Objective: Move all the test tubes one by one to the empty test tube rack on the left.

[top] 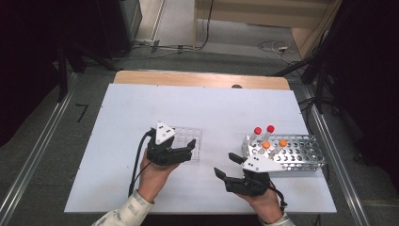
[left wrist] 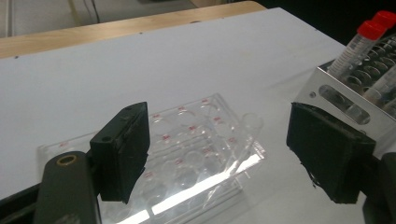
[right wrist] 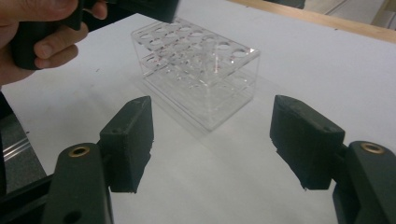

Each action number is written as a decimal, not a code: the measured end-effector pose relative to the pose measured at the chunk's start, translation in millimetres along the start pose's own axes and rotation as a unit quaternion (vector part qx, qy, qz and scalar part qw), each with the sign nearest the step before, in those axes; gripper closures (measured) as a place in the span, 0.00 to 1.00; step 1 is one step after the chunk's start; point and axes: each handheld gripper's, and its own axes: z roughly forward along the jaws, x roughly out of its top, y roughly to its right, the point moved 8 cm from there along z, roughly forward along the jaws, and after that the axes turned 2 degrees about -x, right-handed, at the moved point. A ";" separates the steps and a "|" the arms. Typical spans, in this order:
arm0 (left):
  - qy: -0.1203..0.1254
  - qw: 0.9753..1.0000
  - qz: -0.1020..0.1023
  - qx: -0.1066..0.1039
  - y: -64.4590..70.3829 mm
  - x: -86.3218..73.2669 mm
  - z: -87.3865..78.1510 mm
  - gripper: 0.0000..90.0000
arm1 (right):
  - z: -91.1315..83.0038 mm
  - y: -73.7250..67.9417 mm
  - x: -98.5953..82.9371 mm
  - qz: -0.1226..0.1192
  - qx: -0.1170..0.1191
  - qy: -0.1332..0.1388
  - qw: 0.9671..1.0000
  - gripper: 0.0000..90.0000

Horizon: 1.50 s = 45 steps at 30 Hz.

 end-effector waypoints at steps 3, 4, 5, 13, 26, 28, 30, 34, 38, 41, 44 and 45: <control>0.001 1.000 -0.011 0.009 -10.4 -3.0 -5.4 0.23 | -11.3 6.0 -1.9 0.004 -0.008 0.006 1.000 0.32; 0.002 1.000 -0.015 0.010 -13.3 -3.7 -6.9 0.23 | -14.8 7.8 -2.6 0.006 -0.012 0.007 1.000 0.32; 0.001 1.000 -0.020 0.009 -16.7 -4.2 -8.5 0.22 | -18.1 9.6 -3.3 0.007 -0.014 0.009 1.000 0.32; 0.009 0.999 -0.034 0.012 -24.6 -2.7 -13.6 0.21 | -36.2 18.4 -9.7 0.013 -0.032 0.015 0.999 0.32; 0.006 0.999 -0.031 0.012 -22.8 -4.5 -11.2 0.21 | -57.2 48.7 -30.4 0.035 -0.088 0.012 0.995 0.33; 0.004 0.999 -0.029 0.012 -22.6 -5.0 -10.9 0.21 | -57.2 56.2 -32.4 0.047 -0.096 0.013 0.994 0.34; 0.004 1.000 -0.027 0.013 -22.3 -5.6 -10.1 0.21 | -56.1 62.6 -34.4 0.056 -0.101 0.014 0.993 0.35; 0.002 1.000 -0.026 0.015 -22.4 -6.8 -8.7 0.19 | -51.8 72.3 -39.9 0.067 -0.106 0.008 0.992 0.36; 0.002 1.000 -0.024 0.015 -22.4 -7.1 -8.1 0.18 | -46.7 77.5 -42.5 0.062 -0.118 0.002 0.991 0.42; 0.002 1.000 -0.023 0.015 -21.9 -7.2 -8.0 0.18 | -42.8 81.0 -43.3 0.059 -0.123 0.001 0.991 0.48; 0.002 1.000 -0.025 0.014 -21.3 -7.6 -7.7 0.18 | -40.9 82.8 -43.7 0.059 -0.126 0.001 0.990 0.51; 0.002 1.000 -0.025 0.013 -21.2 -7.7 -7.6 0.18 | -39.8 83.2 -43.9 0.060 -0.127 0.002 0.990 0.53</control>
